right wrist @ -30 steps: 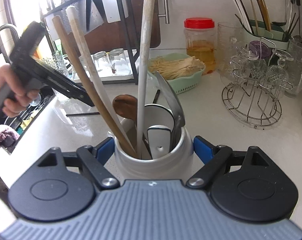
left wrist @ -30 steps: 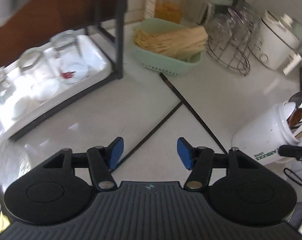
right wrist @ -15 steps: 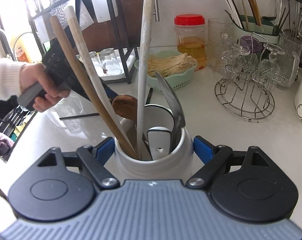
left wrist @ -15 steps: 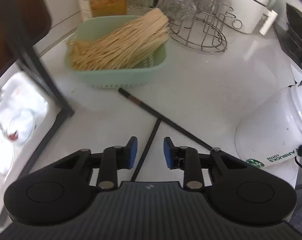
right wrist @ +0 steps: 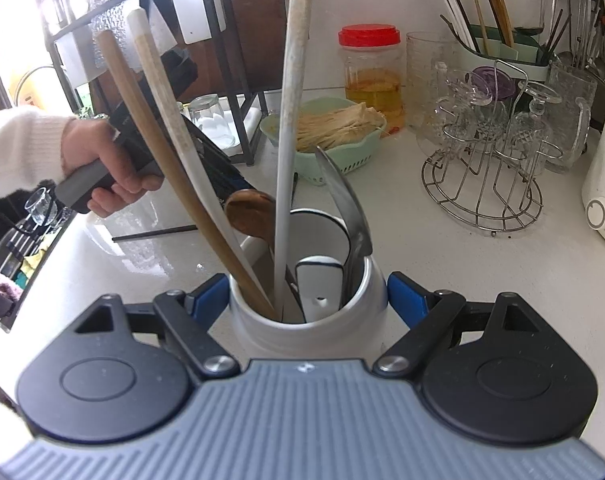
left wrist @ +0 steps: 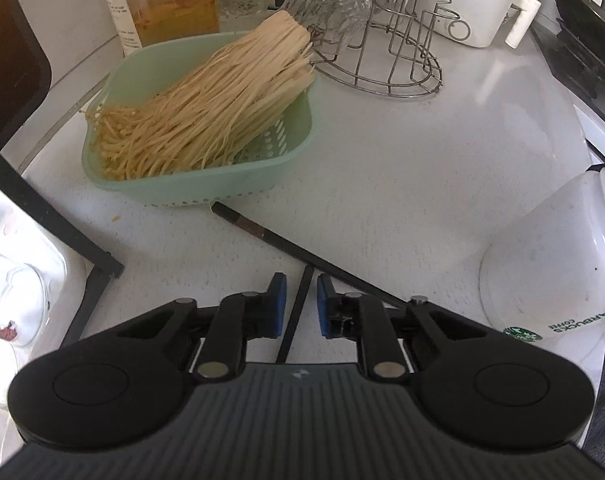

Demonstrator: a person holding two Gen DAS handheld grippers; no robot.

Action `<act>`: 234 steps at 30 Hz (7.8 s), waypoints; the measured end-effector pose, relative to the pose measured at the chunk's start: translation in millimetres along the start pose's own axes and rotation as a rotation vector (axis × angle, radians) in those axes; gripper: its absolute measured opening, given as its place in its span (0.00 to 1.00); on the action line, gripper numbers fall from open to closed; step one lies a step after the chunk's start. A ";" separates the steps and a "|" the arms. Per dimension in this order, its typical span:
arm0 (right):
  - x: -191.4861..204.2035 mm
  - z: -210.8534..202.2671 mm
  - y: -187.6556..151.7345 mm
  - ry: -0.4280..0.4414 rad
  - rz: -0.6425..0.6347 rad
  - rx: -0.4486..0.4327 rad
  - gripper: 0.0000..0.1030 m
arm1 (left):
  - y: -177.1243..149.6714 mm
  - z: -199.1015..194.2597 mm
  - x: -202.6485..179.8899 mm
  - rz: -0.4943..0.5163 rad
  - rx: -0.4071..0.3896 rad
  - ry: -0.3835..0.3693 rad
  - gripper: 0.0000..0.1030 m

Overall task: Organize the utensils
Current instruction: 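Close the left gripper on the black chopstick, then lift the black chopstick with the left gripper toward the mug, then lower the black chopstick into the mug and open the left gripper, then move the open left gripper down to the second black chopstick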

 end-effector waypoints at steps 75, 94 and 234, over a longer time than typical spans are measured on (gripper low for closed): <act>3.3 26.6 10.8 0.073 -0.060 -0.047 0.85 | -30.6 -258.7 -184.4 -0.621 -0.481 0.472 0.05; 3.3 27.6 11.8 0.077 -0.037 -0.066 0.85 | 27.5 -322.1 -219.4 -0.461 -0.529 0.464 0.05; -10.3 19.6 7.2 0.013 0.026 -0.043 0.85 | 45.1 20.7 30.3 -0.607 -0.035 0.315 0.34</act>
Point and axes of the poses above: each gripper's, at about its wrist camera, not at the fingertips, and z roughly the way its jaws point, x to its left, y to its top, the point moved 7 cm from there along z, roughly the way its jaws point, and after that the axes turned 4 degrees about -y, right-handed, at the moved point
